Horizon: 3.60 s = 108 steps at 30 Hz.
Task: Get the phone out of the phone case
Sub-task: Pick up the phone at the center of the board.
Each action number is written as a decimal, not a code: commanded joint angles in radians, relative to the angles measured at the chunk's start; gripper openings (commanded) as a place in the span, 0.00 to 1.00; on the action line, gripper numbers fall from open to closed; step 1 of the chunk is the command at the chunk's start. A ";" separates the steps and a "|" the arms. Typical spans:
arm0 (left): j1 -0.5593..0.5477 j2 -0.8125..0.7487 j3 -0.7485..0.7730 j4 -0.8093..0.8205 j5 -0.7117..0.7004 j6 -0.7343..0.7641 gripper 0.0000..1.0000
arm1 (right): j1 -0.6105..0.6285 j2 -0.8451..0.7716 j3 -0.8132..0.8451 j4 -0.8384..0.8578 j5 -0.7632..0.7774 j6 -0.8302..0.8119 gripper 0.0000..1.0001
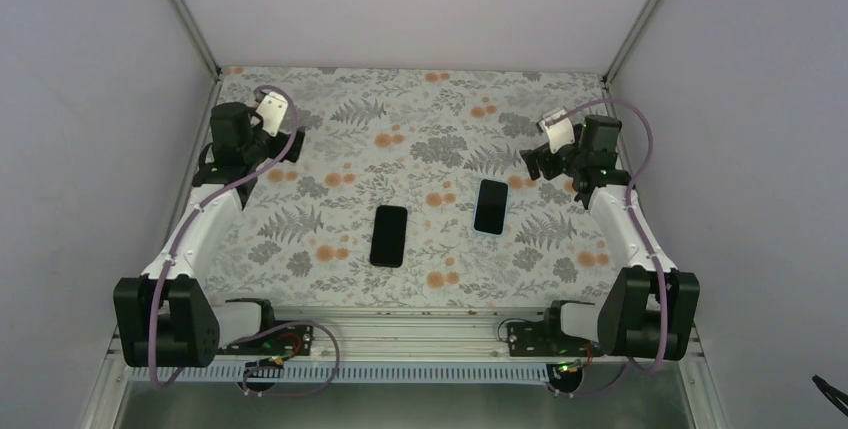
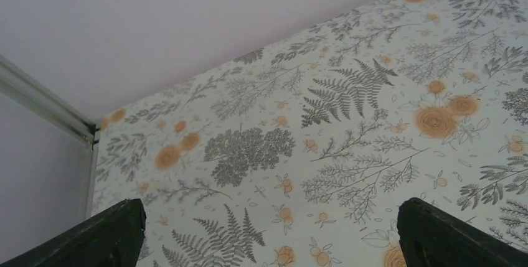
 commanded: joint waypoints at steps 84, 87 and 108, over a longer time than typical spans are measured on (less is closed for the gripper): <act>0.019 -0.001 -0.095 0.024 -0.166 0.036 1.00 | 0.351 0.677 0.503 -0.657 0.008 -0.989 1.00; 0.019 0.005 -0.094 0.025 -0.164 0.037 1.00 | 0.349 0.711 0.546 -0.705 -0.019 -0.989 1.00; 0.019 0.016 -0.111 0.040 -0.154 0.042 1.00 | 0.352 0.790 0.512 -0.627 0.114 -0.999 1.00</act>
